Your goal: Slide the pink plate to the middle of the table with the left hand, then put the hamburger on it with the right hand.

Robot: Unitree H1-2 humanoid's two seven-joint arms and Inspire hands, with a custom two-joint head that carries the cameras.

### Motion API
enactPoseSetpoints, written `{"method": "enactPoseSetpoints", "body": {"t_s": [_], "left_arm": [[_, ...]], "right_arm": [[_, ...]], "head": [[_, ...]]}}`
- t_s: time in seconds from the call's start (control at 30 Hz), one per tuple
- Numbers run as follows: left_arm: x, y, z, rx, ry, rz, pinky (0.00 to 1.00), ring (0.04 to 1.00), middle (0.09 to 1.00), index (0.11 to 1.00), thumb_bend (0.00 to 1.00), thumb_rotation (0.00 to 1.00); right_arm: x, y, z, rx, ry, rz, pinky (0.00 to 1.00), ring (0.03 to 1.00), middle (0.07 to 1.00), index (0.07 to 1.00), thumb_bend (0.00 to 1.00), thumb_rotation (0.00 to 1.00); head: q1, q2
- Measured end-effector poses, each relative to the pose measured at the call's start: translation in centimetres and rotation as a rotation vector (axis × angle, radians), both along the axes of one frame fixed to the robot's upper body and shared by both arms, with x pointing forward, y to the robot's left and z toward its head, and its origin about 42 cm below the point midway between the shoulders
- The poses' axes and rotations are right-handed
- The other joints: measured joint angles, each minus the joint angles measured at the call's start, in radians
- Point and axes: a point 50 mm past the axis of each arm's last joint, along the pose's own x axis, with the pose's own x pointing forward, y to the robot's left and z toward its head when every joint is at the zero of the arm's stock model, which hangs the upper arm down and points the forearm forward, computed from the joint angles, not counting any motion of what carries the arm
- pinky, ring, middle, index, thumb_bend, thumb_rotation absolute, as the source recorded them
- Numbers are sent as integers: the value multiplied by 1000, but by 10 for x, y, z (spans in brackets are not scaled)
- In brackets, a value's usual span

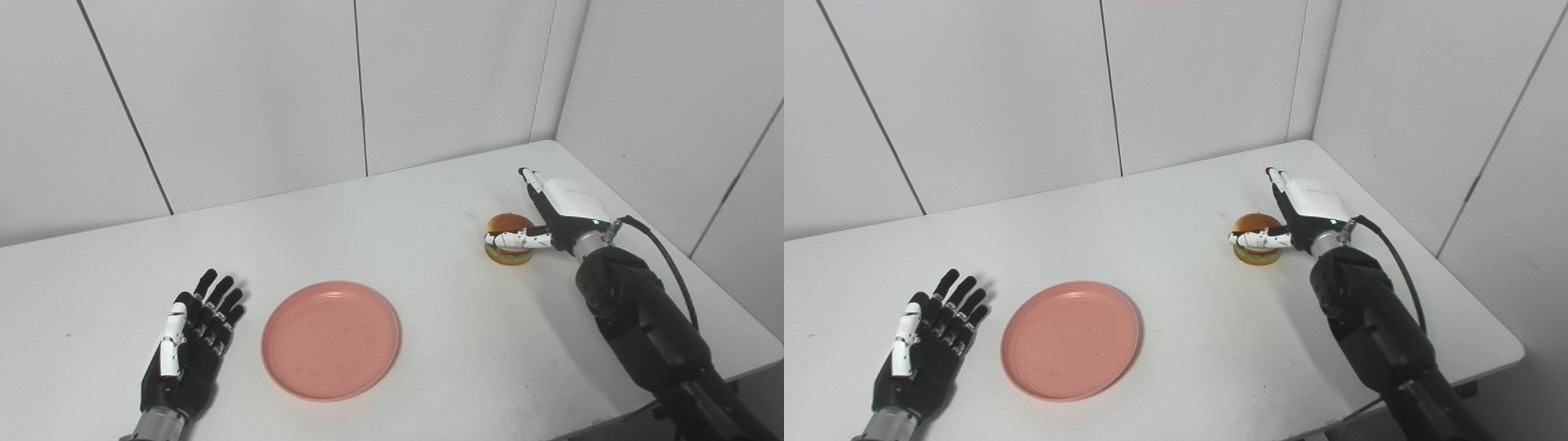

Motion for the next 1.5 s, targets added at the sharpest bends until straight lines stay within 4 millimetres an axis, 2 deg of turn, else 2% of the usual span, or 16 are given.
{"method": "enactPoseSetpoints", "body": {"t_s": [0.2, 0.3, 0.6, 0.7, 0.77, 0.9, 1.07, 1.1, 1.17, 1.2, 1.23, 1.3, 1.4, 1.43, 1.5], "left_arm": [[0, 0, 0, 1, 2, -1, 975, 946, 948, 948, 343, 1000], [0, 0, 0, 1, 3, -1, 975, 947, 950, 950, 342, 1000], [0, 1, 0, 4, 2, -3, 982, 955, 956, 952, 352, 1000], [0, 1, 1, 4, 2, -4, 981, 952, 952, 949, 354, 1000], [0, 1, 1, 4, 3, -4, 980, 954, 954, 951, 361, 1000], [0, 1, 1, 5, 4, -5, 974, 947, 949, 948, 359, 1000], [-1, 0, 2, 8, 9, -7, 969, 949, 950, 944, 363, 1000], [-1, 0, 2, 9, 9, -7, 969, 949, 949, 943, 364, 1000], [-2, 0, 3, 10, 9, -8, 969, 949, 948, 942, 363, 1000], [-2, 0, 3, 11, 10, -8, 971, 949, 948, 944, 363, 1000], [-2, 0, 3, 11, 10, -8, 971, 949, 949, 944, 364, 1000], [-2, -1, 3, 11, 10, -7, 975, 954, 953, 948, 367, 1000], [-2, -1, 3, 12, 10, -8, 975, 956, 956, 950, 369, 1000], [-2, -1, 3, 12, 10, -7, 973, 955, 956, 950, 368, 1000], [-2, -1, 4, 12, 8, -6, 968, 953, 954, 949, 371, 1000]], "right_arm": [[1, 3, -7, 15, 30, 13, 796, 928, 981, 1000, 1000, 781], [2, 5, -11, 11, 41, 22, 839, 939, 983, 1000, 1000, 763], [10, 6, -14, 21, 67, 23, 830, 941, 977, 1000, 1000, 694], [13, 5, -14, 19, 71, 18, 816, 927, 965, 991, 1000, 656], [15, 5, -15, 18, 70, 15, 827, 906, 941, 964, 1000, 584], [19, 1, -19, 10, 64, -4, 806, 882, 915, 930, 1000, 516], [23, 3, -20, -26, 75, 1, 761, 862, 897, 910, 961, 466], [24, 4, -20, -33, 74, -1, 703, 839, 877, 887, 925, 442], [26, 5, -17, -51, 70, -12, 666, 819, 856, 866, 895, 420], [28, 5, -15, -56, 66, -20, 525, 652, 723, 799, 865, 381], [28, 5, -14, -57, 64, -24, 491, 612, 691, 783, 857, 371], [30, 5, -11, -53, 59, -33, 346, 439, 534, 625, 786, 317], [31, 4, -11, -40, 65, -41, 287, 368, 463, 546, 731, 262], [32, 4, -11, -36, 66, -42, 263, 344, 441, 511, 604, 195], [32, 4, -11, -21, 66, -40, 240, 319, 418, 492, 529, 153]], "head": [[0, 3], [0, 3], [5, 14], [5, 15], [8, 17], [11, 18], [15, 25], [15, 25], [18, 26], [20, 28], [20, 28], [20, 29], [21, 31], [23, 32], [26, 35]]}}
